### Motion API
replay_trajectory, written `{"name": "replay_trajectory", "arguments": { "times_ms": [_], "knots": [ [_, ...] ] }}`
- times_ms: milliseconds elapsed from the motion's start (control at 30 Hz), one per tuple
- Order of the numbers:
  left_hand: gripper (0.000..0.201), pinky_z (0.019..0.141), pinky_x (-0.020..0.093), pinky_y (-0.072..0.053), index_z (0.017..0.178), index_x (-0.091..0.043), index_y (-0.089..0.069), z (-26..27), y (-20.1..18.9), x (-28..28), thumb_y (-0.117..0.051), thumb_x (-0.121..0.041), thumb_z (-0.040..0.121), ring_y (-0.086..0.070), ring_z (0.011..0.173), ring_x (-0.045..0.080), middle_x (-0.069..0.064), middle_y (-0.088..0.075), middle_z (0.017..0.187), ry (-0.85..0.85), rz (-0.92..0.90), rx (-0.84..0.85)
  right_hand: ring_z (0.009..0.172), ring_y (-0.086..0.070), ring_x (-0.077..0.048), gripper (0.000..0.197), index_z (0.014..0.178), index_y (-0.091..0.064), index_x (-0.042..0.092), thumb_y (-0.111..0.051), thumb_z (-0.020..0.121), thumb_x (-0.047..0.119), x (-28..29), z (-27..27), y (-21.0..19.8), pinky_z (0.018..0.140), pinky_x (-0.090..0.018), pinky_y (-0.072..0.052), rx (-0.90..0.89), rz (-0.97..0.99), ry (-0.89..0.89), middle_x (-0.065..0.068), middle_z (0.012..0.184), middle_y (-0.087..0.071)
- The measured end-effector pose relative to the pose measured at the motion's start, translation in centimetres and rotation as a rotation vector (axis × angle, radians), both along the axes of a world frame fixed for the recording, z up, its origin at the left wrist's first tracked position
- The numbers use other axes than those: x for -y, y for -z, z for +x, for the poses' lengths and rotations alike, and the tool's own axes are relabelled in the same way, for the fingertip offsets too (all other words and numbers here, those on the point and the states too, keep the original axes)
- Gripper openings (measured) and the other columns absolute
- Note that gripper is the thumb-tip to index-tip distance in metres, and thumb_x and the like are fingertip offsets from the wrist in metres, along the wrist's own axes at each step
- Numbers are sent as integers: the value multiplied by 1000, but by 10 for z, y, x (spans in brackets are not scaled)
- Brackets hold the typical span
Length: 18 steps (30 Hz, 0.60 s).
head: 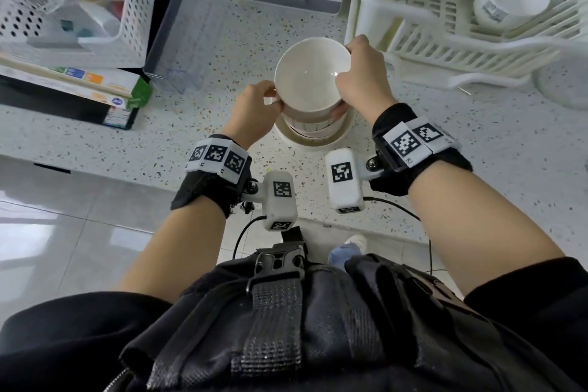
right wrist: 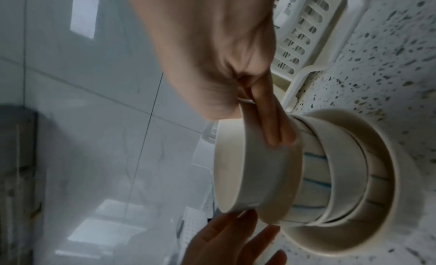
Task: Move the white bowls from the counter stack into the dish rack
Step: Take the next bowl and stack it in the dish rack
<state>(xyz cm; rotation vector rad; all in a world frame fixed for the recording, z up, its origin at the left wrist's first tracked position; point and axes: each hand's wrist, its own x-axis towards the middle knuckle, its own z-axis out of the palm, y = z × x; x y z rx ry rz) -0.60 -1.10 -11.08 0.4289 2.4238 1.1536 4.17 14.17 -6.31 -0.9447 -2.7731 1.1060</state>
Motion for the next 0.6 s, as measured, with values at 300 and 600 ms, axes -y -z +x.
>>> {"name": "replay_trajectory", "arguments": {
  "times_ms": [300,600],
  "knots": [
    [37,106,32,-41,126,-12,-55,-7,-25,-40,-50,-10,89,-53,121,17,3,-61,129,-48,61,-174,65,-64,-24,40,116,-48,14,-38,87,-12,-33,33,-23,43,-37,-60,-362,-511,281,-4,113,-45],
    [34,100,21,-42,121,-10,-60,25,-58,-160,-52,-8,88,-55,118,12,2,-64,124,67,190,-289,92,-63,-31,47,120,-51,12,-37,82,-13,-136,81,-26,47,-40,-60,-644,-515,541,-12,125,-49]
  ]
}}
